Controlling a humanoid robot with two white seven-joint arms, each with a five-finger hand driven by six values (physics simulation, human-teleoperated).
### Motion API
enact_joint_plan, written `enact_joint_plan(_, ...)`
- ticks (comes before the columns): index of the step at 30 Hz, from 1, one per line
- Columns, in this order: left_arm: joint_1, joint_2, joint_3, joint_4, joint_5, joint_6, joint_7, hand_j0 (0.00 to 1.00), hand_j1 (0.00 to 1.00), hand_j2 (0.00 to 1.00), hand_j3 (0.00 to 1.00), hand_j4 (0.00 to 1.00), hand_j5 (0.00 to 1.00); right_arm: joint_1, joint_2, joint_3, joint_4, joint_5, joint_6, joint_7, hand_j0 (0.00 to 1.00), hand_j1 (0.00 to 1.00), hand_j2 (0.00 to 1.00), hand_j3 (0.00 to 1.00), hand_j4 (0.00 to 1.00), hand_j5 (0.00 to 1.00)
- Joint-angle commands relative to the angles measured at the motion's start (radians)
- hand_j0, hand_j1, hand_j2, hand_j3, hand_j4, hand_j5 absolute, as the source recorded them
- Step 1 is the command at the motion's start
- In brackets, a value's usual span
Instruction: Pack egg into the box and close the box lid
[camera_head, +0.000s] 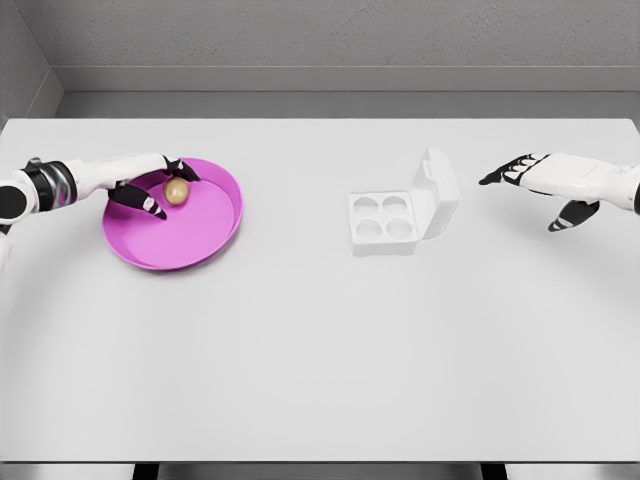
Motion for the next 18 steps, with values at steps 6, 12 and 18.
enact_joint_plan(6,0.0,0.001,-0.003,0.003,0.001,0.007,-0.002,0.46,0.46,0.46,0.46,0.46,0.46,0.0,-0.002,-0.001,-0.001,-0.005,0.002,-0.001,1.0,1.0,1.0,1.0,1.0,1.0)
enact_joint_plan(12,0.0,0.001,-0.004,0.003,0.025,0.008,-0.002,0.38,0.38,0.38,0.38,0.38,0.38,0.0,-0.002,-0.001,-0.001,-0.005,0.002,-0.001,1.0,1.0,1.0,1.0,1.0,1.0)
enact_joint_plan(18,0.002,0.001,-0.004,0.002,0.039,0.015,-0.002,0.34,0.34,0.34,0.34,0.34,0.34,0.0,-0.003,-0.001,-0.009,-0.007,0.002,-0.002,1.0,1.0,1.0,1.0,1.0,1.0)
